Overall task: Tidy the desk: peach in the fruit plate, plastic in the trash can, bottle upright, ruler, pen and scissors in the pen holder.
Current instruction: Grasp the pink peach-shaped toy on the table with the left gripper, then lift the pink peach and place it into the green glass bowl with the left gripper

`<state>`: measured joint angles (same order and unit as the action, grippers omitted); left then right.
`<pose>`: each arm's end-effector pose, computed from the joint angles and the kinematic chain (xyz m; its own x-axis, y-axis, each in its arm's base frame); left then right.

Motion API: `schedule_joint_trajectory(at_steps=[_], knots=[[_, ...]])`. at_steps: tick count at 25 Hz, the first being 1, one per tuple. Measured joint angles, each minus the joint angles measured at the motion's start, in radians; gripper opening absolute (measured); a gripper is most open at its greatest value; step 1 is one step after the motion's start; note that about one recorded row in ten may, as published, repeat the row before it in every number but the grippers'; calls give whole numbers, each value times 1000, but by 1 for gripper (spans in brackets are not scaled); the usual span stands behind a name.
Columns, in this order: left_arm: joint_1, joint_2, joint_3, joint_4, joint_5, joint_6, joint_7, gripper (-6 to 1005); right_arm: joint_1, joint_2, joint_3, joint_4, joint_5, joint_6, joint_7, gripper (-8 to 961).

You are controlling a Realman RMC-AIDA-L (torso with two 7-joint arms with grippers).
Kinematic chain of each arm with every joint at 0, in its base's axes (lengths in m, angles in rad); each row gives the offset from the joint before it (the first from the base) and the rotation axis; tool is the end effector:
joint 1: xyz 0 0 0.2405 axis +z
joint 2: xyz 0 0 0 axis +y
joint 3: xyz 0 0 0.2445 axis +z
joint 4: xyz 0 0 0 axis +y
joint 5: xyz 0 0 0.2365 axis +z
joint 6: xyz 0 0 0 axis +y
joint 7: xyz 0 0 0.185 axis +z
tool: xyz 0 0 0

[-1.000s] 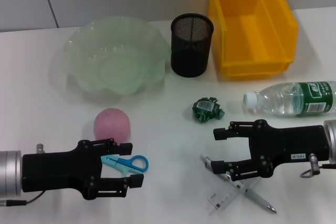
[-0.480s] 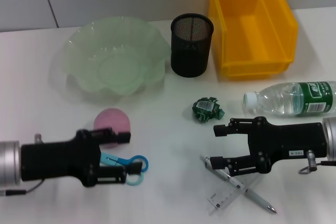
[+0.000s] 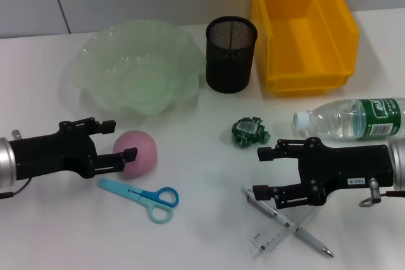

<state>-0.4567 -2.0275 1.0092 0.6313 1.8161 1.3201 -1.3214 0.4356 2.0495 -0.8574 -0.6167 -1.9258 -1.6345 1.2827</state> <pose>-0.2808 0.3652 -0.0484 0.8617 0.3227 0.3915 0.4385 -0.8619 -0.2547 0.2681 0.3145 -0.0448 0.8210 -0.3254 -0.4692 -0.3872 -0.9212 -0.0387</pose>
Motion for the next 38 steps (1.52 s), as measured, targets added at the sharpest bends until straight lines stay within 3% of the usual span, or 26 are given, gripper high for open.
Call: schedule_joint_trajectory(at_steps=[4,14,21,26,33,36,38], knots=[[-11,-26,-5,-1,67,-85,-3,800,0,2,7,0,1,0,2,816],[-37,-31,0,-12,97,-77,-45,798,2,1,11,0,1,11,4,817],[-38,-32,3,-10,97,-73,-57,648,7,1,11,-1,1,12,6,817],[-42,-31,3,-10,97,-62,-66,406,8,1,11,-2,1,17,7,816],[-34,-35,-84,95,-24,147,-142,278,8,1,11,-1,1,25,8,816],[-53,-38,-99,97,-142,102,-141,240,11,2,11,0,1,30,8,816],[-74,-39,-97,77,-187,-7,-136,221,13,3,11,0,1,34,8,816]])
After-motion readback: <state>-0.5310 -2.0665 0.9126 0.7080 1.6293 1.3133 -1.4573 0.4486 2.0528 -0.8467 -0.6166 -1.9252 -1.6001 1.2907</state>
